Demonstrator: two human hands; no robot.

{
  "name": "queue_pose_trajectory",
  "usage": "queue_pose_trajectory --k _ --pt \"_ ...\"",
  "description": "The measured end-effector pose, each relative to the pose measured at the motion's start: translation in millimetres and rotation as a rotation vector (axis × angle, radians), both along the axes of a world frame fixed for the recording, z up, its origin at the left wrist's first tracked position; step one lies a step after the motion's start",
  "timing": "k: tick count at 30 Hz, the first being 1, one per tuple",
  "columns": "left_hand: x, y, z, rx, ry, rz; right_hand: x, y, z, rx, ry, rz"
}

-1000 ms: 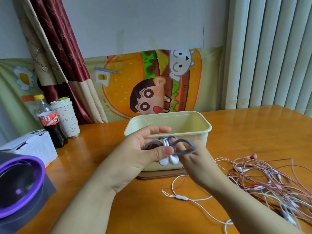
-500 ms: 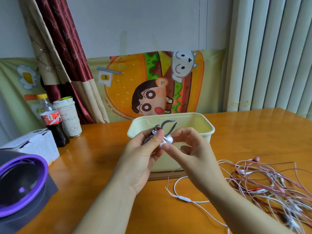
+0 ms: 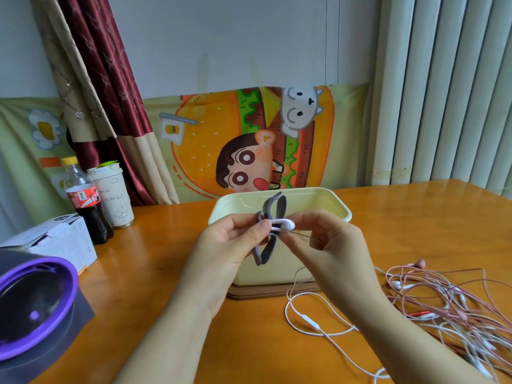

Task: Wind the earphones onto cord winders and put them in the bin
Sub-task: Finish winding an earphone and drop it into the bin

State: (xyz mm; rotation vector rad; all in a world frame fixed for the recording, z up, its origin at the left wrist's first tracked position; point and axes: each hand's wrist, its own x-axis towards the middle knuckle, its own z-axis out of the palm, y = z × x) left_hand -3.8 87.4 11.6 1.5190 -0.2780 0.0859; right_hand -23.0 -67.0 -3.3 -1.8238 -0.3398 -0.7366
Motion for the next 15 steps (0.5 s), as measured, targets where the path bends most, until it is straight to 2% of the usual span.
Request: queue_pose_trajectory --k 3,7,10,15 --pt "1 1 1 0.021 -0.019 0.0 0 0 1 -0.012 0.008 0.008" --pt "1 1 0 0.035 -0.033 0.025 -4 3 6 0.123 0.071 0.139" --pt "0 1 -1 0.07 -0.029 0.017 -3 0 10 0.128 0.13 0.155" --pt "1 0 0 -0.005 0.038 -0.013 0 -6 13 0.248 0.296 0.285"
